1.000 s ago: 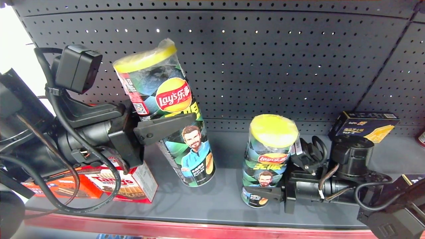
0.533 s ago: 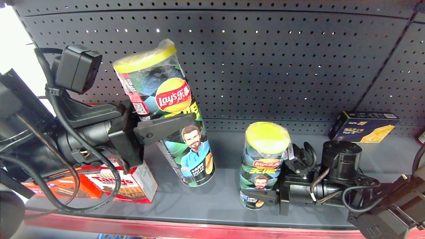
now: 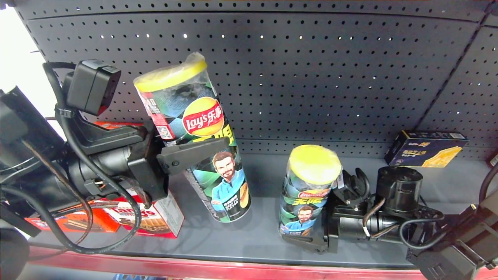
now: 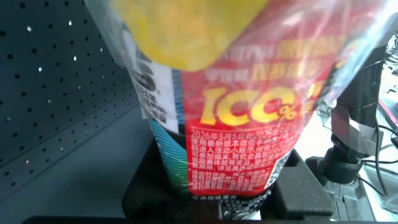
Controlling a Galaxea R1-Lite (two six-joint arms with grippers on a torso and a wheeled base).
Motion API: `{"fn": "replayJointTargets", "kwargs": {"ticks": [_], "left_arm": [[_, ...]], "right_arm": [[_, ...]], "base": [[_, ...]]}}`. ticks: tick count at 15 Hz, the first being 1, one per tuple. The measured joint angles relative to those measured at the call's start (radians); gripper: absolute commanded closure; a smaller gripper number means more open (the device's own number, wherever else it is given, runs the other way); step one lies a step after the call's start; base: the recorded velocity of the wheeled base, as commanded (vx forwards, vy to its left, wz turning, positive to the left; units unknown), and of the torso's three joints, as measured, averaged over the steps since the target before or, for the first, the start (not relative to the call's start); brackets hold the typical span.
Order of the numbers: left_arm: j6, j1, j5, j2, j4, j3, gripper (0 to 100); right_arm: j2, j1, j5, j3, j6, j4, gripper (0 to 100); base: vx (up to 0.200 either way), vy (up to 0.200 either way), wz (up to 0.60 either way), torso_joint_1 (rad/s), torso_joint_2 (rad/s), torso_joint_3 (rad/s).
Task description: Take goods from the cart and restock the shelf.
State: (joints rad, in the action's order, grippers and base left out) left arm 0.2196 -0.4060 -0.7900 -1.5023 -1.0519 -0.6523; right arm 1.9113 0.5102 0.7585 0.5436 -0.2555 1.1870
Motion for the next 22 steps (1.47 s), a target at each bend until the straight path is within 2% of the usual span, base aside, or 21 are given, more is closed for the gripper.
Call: {"fn": "replayJointTargets", "kwargs": {"ticks": [6, 16, 19, 22], "left_arm": [[0.001, -0.001, 0.0, 0.008, 0.0, 0.01, 100], [0.0, 0.0, 0.0, 0.011, 0.0, 0.01, 100], [0.0, 0.0, 0.0, 0.012, 0.0, 0.01, 100], [0.0, -0.001, 0.0, 0.019, 0.0, 0.007, 100]], "right_arm": [[-0.09, -0.047, -0.018, -0.04, 0.0, -0.009, 0], [-0.381, -0.164, -0.032, -0.241, 0.0, -0.013, 0], [-0.49, -0.223, -0.044, -0.28, 0.018, -0.029, 0], [-0.637, -0.324, -0.081, -0.293, 0.058, -0.137, 0]], "base": [[0.0, 0.0, 0.0, 0.0, 0.0, 0.0], [0.0, 0.0, 0.0, 0.0, 0.0, 0.0], [0.0, 0.0, 0.0, 0.0, 0.0, 0.0], [0.0, 0.0, 0.0, 0.0, 0.0, 0.0]]}}
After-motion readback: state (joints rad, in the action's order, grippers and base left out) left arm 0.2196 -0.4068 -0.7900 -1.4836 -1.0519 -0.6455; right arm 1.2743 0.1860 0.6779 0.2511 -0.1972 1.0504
